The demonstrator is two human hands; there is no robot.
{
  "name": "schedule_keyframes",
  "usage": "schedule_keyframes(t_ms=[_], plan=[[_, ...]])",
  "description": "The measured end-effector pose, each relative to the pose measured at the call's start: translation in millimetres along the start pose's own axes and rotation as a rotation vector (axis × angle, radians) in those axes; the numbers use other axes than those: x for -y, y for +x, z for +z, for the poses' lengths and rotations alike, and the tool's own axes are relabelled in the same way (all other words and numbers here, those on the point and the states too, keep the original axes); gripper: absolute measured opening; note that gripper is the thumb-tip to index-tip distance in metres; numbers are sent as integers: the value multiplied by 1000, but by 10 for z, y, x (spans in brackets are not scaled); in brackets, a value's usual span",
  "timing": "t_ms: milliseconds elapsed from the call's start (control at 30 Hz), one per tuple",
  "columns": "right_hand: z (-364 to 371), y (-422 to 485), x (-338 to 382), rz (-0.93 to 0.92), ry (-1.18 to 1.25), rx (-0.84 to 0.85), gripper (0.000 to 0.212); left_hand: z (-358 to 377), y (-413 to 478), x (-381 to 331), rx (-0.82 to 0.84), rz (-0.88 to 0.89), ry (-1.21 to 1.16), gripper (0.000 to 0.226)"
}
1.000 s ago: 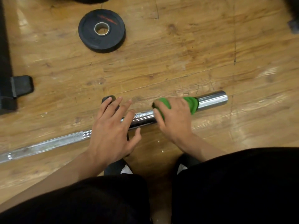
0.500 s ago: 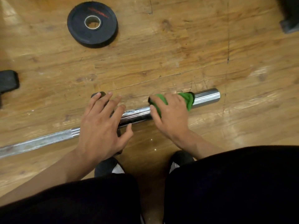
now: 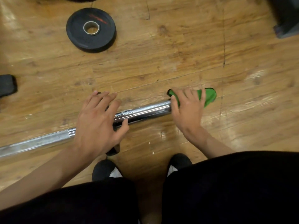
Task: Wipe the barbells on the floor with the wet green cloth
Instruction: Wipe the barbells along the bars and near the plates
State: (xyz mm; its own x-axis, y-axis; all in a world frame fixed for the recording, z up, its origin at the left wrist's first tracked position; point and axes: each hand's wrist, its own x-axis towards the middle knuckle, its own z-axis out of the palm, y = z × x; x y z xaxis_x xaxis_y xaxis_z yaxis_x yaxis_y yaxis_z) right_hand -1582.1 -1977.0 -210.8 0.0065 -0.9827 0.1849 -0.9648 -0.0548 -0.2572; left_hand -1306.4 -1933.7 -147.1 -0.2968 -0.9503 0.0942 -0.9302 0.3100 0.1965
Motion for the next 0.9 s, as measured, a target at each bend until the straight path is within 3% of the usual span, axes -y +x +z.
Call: schedule_keyframes(t_ms=[133, 267, 333, 367, 500, 667, 733, 900], plan=[[83, -79, 488, -271, 120, 79, 36, -6, 48, 17, 24, 6, -9, 57], [-113, 47, 519, -158, 552, 62, 37, -26, 79, 87, 47, 9, -9, 59], [-226, 95, 428, -154, 636, 52, 39, -23, 96, 104, 56, 10, -12, 60], [-235, 122, 326, -180, 586, 51, 40, -19, 106, 111, 62, 9, -13, 60], [-129, 130, -196, -200, 0, 63, 36, -35, 128, 123, 73, 9, -12, 61], [-102, 116, -194, 89, 45, -18, 41, -25, 125, 107, 69, 12, 0, 59], [-45, 25, 203, 9, 83, 25, 41, -26, 106, 86, 78, 2, 8, 59], [107, -212, 961, -500, 131, 196, 47, -65, 53, 10, 81, -15, 4, 57]])
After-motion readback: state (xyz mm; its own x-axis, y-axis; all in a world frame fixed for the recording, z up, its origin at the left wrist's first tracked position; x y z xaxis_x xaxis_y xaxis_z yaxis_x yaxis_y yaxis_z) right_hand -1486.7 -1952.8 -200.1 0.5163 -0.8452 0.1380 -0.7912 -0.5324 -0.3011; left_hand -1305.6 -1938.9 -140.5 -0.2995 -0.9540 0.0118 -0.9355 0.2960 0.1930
